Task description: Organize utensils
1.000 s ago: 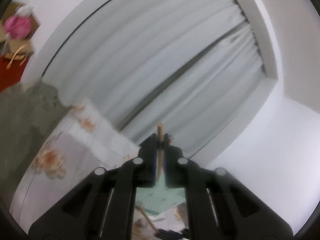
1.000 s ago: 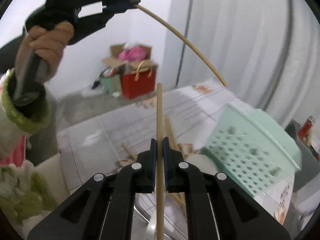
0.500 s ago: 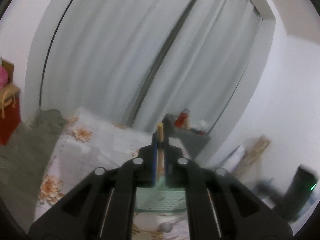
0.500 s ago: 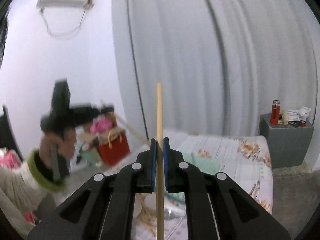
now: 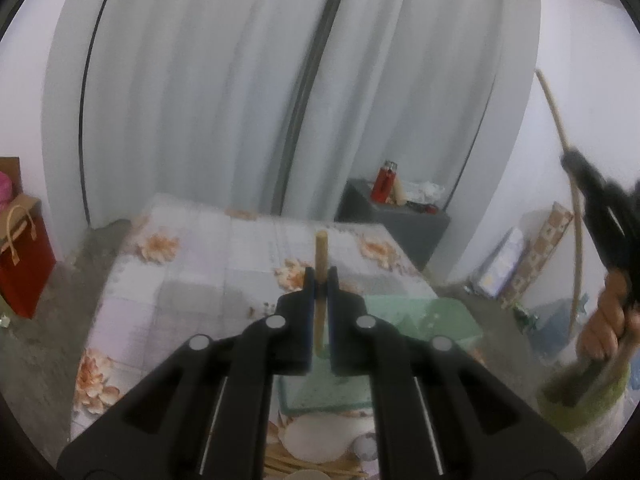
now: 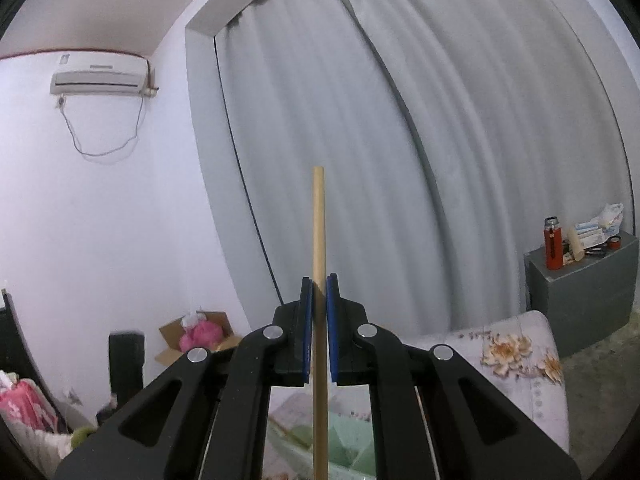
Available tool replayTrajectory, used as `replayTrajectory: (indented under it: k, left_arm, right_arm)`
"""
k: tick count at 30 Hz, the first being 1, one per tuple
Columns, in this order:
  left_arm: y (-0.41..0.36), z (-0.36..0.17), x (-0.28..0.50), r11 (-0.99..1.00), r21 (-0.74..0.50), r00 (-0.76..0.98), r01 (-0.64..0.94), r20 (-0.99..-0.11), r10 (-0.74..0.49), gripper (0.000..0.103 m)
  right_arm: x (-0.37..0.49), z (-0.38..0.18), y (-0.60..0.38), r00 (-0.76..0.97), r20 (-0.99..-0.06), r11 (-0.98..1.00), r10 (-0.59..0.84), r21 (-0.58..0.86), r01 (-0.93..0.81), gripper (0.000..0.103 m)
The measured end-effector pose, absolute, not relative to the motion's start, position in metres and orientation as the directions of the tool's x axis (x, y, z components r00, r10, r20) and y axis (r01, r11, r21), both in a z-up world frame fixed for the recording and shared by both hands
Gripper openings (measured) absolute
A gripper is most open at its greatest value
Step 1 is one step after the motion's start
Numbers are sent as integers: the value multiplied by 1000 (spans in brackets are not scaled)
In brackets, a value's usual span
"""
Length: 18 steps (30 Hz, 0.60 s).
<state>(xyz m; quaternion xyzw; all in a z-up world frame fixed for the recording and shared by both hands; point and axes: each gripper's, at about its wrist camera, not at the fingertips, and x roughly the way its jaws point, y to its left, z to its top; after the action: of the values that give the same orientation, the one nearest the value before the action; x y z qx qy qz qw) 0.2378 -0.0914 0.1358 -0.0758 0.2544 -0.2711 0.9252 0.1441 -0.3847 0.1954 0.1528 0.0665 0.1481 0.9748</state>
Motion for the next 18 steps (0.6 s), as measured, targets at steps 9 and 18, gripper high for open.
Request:
replayTrajectory:
  k: [9, 18]
  left_arm:
    - [-67, 128, 216, 828, -321, 732, 459, -392, -558, 28]
    - [-33, 115, 196, 817, -378, 735, 436, -374, -565, 31]
  right_arm:
    - [200, 159, -374, 959, -128, 934, 253, 291, -208, 7]
    - [228, 128, -367, 958, -204, 959, 200, 243, -148, 7]
